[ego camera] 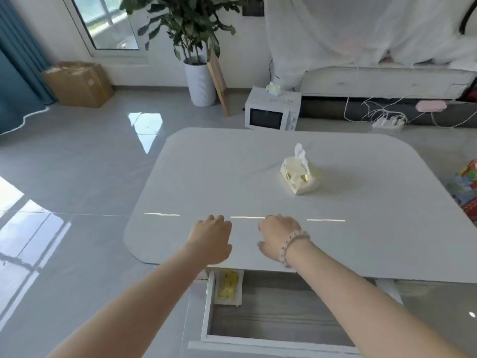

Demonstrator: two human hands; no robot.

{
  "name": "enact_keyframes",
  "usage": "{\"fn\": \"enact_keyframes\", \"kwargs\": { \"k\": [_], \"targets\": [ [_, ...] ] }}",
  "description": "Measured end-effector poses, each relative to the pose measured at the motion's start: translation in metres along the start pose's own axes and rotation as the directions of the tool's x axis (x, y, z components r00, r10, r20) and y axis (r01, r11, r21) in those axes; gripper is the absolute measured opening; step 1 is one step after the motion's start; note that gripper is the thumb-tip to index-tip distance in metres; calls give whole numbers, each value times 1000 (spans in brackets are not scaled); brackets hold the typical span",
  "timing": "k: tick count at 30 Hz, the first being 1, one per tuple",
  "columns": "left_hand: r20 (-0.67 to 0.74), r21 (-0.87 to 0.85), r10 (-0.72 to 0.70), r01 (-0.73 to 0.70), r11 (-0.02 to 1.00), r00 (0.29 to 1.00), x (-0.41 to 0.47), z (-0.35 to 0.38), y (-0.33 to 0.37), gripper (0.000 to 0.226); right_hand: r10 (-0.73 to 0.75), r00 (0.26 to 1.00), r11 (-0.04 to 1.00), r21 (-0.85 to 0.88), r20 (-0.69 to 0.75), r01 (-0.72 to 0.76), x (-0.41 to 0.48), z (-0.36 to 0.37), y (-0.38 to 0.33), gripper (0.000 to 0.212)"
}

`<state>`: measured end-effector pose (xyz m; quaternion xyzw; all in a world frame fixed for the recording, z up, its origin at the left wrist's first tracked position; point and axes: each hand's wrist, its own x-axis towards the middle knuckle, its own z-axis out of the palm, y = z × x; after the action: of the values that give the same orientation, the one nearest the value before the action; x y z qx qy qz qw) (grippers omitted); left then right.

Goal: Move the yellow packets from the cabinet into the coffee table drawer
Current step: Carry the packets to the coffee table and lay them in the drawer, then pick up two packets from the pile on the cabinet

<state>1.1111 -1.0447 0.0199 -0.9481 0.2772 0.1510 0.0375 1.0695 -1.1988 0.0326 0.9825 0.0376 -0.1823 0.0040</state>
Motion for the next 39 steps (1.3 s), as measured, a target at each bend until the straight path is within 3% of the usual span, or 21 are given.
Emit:
{"fn": "enact_keyframes", "kwargs": {
  "k": [4, 9, 14, 17, 21, 25, 28, 32, 39],
  "targets": [
    [-35, -55, -109, 107, 993, 993, -55, -145, -8, 39, 70, 990, 997, 38, -123, -66, -55, -150, -1, 36],
    [-167, -30, -247, 245, 969, 955, -115, -273, -36, 40, -61, 971, 994, -105, -233, 37, -87, -286, -35, 38],
    [-374, -85, -437, 439, 894, 818, -167, -343, -83, 40, -196, 875, 979, -141, -443, 148, -94, -372, -95, 34],
    [-388, -115, -537, 539, 835, 749, -210, -350, -111, 39, -308, 837, 949, -206, -452, 238, -92, -391, -143, 38],
    [-290, -158, -702, 691, 706, 651, -281, -332, -143, 39, -465, 788, 884, -258, -403, 390, -92, -397, -220, 40],
    [-178, -181, -846, 828, 531, 504, -370, -306, -184, 41, -664, 677, 748, -273, -318, 605, -115, -382, -321, 42],
    [-133, -163, -896, 883, 441, 423, -428, -290, -215, 43, -769, 570, 639, -331, -287, 695, -127, -376, -388, 42],
    [-37, -191, -934, 915, 354, 354, -495, -264, -257, 42, -844, 478, 536, -353, -244, 767, -138, -368, -473, 40],
    [21, -187, -988, 971, 147, 154, -604, -226, -338, 46, -939, 313, 343, -397, -141, 851, -164, -351, -635, 42]
  ]
}}
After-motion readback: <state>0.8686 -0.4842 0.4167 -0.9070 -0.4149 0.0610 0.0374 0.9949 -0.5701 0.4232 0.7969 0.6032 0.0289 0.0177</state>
